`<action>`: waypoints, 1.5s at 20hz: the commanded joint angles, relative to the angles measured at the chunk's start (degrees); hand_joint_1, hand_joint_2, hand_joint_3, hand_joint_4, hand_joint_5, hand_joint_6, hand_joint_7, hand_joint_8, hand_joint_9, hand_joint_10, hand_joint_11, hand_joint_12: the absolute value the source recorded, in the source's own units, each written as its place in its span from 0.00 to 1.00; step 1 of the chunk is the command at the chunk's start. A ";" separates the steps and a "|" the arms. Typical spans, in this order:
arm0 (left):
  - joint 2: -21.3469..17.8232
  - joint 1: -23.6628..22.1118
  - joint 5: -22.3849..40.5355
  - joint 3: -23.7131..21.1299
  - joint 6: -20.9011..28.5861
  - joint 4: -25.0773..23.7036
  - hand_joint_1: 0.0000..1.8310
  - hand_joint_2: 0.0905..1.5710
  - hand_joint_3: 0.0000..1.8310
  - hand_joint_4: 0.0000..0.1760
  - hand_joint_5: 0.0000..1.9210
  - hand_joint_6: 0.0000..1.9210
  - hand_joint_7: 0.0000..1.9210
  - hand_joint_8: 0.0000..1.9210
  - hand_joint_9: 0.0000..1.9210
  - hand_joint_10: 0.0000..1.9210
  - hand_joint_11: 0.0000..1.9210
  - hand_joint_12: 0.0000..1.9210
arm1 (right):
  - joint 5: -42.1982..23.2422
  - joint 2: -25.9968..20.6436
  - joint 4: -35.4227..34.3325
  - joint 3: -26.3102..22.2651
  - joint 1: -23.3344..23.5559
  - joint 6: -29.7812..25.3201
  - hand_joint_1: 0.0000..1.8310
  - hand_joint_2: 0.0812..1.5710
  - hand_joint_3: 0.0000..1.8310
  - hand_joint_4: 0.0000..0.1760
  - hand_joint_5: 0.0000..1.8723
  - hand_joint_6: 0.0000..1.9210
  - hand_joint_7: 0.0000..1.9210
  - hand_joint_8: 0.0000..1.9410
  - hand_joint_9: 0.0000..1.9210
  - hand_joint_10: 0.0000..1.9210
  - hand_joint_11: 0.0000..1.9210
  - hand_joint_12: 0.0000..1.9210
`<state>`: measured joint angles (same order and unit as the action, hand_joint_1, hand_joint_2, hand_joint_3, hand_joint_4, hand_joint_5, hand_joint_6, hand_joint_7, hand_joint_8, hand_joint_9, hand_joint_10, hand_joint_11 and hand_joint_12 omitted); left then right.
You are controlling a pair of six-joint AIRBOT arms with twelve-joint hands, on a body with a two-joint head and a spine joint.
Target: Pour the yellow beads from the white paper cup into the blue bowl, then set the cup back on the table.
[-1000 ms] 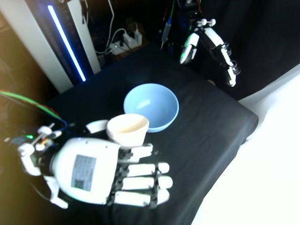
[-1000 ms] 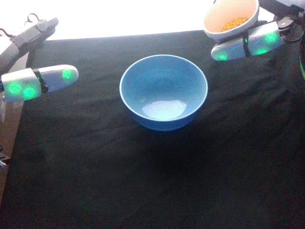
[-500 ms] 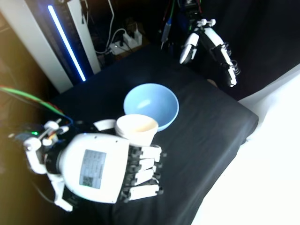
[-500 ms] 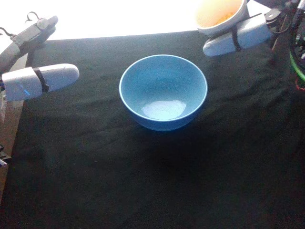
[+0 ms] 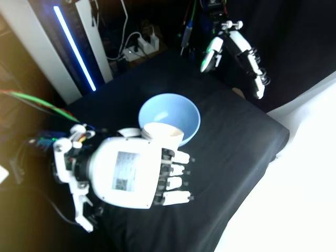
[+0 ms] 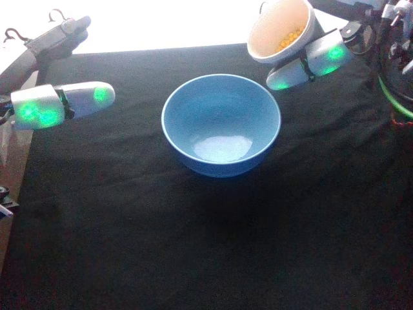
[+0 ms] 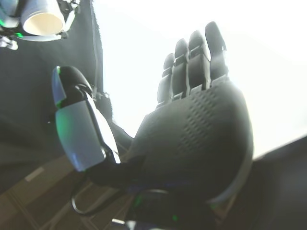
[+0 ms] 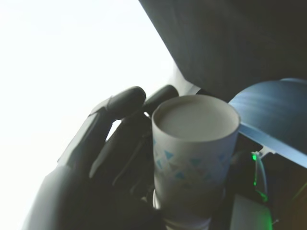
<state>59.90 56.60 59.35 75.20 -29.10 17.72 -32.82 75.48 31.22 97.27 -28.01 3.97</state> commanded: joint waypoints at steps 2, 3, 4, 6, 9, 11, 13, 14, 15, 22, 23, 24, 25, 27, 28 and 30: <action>0.08 -0.80 6.55 0.40 0.41 0.47 0.31 0.54 0.00 0.00 0.08 0.00 0.13 0.00 0.11 0.00 0.00 0.31 | -4.86 0.28 0.03 0.08 1.97 -1.33 0.54 0.71 0.00 0.89 0.49 0.56 0.62 0.00 0.50 0.27 0.23 0.86; 0.09 -0.80 6.43 0.40 0.41 0.36 0.31 0.54 0.00 0.00 0.08 0.00 0.13 0.00 0.11 0.00 0.00 0.30 | -4.53 0.35 1.64 0.08 2.41 -2.12 0.55 0.72 0.00 0.54 0.49 0.57 0.62 0.00 0.50 0.31 0.24 0.84; 0.09 -0.81 6.26 0.40 0.41 0.21 0.31 0.54 0.00 0.00 0.08 0.00 0.13 0.00 0.11 0.00 0.00 0.30 | -4.26 0.38 3.91 0.09 2.82 -3.28 0.54 0.72 0.00 0.82 0.49 0.56 0.63 0.01 0.52 0.32 0.29 0.84; 0.10 -0.88 5.96 0.44 0.41 -0.06 0.31 0.54 0.00 0.00 0.09 0.00 0.13 0.00 0.11 0.00 0.00 0.30 | -4.06 0.38 6.86 0.08 3.28 -4.62 0.54 0.72 0.00 0.24 0.51 0.47 0.62 0.00 0.53 0.28 0.32 0.80; 0.13 -0.91 5.80 0.51 0.41 -0.18 0.31 0.55 0.00 0.00 0.09 0.00 0.13 0.00 0.11 0.00 0.00 0.31 | -4.05 0.37 9.22 -0.37 3.84 -4.99 0.57 0.72 0.00 0.09 0.49 0.56 0.58 0.00 0.54 0.14 0.27 0.76; 0.12 -0.94 5.64 0.51 0.41 -0.37 0.31 0.54 0.00 0.00 0.08 0.00 0.13 0.00 0.10 0.00 0.00 0.29 | -3.80 0.36 11.35 -0.60 4.43 -5.51 0.56 0.72 0.00 0.22 0.49 0.57 0.59 0.00 0.53 0.15 0.26 0.81; 0.12 -1.02 5.66 0.51 0.41 -0.49 0.31 0.54 0.00 0.00 0.08 0.00 0.14 0.00 0.10 0.00 0.00 0.28 | -2.82 0.36 14.85 -1.13 5.65 -5.89 0.57 0.70 0.00 0.17 0.51 0.53 0.66 0.02 0.52 0.40 0.36 0.87; 0.11 -1.03 5.67 0.51 0.41 -0.50 0.30 0.54 0.00 0.00 0.08 0.00 0.14 0.00 0.10 0.00 0.00 0.27 | -2.42 0.36 16.13 -1.37 6.13 -6.00 0.56 0.71 0.00 0.37 0.51 0.54 0.64 0.01 0.47 0.45 0.33 0.88; 0.11 -1.06 5.66 0.52 0.41 -0.50 0.30 0.54 0.00 0.00 0.08 0.00 0.14 0.00 0.10 0.00 0.00 0.28 | -2.05 0.35 17.38 -1.68 6.65 -6.00 0.55 0.72 0.00 0.56 0.49 0.56 0.67 0.03 0.50 0.51 0.39 0.87; 0.11 -1.35 5.51 0.63 0.41 -0.76 0.30 0.54 0.00 0.00 0.08 0.00 0.14 0.00 0.10 0.00 0.00 0.28 | -0.80 0.35 22.64 -2.82 8.47 -6.00 0.56 0.70 0.00 0.55 0.52 0.52 0.69 0.04 0.53 0.55 0.42 0.86; 0.12 -1.38 5.49 0.64 0.40 -0.79 0.30 0.55 0.00 0.00 0.08 0.00 0.14 0.00 0.10 0.00 0.00 0.28 | -0.57 0.35 23.28 -2.93 8.62 -6.00 0.54 0.71 0.00 0.91 0.50 0.54 0.65 0.02 0.48 0.49 0.36 0.85; 0.11 -1.40 5.48 0.64 0.40 -0.81 0.30 0.54 0.00 0.00 0.08 0.00 0.14 0.00 0.10 0.00 0.00 0.27 | -0.45 0.35 23.62 -2.99 8.71 -6.00 0.56 0.70 0.00 0.69 0.52 0.52 0.66 0.02 0.50 0.48 0.38 0.83; 0.10 -1.42 5.45 0.64 0.40 -0.84 0.30 0.54 0.00 0.00 0.08 0.00 0.14 0.00 0.10 0.00 0.00 0.27 | -0.20 0.34 24.15 -3.10 8.86 -6.01 0.58 0.70 0.00 0.22 0.52 0.51 0.67 0.02 0.52 0.45 0.39 0.81; 0.07 -1.42 5.38 0.64 0.40 -0.85 0.30 0.54 0.00 0.00 0.08 0.00 0.14 0.00 0.10 0.00 0.00 0.28 | 0.41 0.34 25.38 -3.33 9.29 -6.01 0.58 0.70 0.00 0.26 0.53 0.50 0.69 0.02 0.55 0.47 0.41 0.83; 0.06 -1.42 5.38 0.64 0.40 -0.85 0.31 0.54 0.00 0.00 0.07 0.00 0.14 0.00 0.09 0.00 0.00 0.28 | 0.54 0.34 25.80 -3.40 9.46 -6.01 0.57 0.70 0.00 0.32 0.51 0.52 0.68 0.01 0.52 0.48 0.39 0.83; 0.03 -1.42 5.36 0.64 0.41 -0.88 0.29 0.54 0.00 0.00 0.08 0.00 0.14 0.00 0.10 0.00 0.00 0.30 | 1.12 0.33 27.30 -3.71 9.96 -6.01 0.59 0.70 0.00 0.00 0.53 0.50 0.71 0.03 0.55 0.54 0.43 0.86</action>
<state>59.90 55.88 58.02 75.35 -29.12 16.40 -28.69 75.90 61.34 93.51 -19.09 -1.76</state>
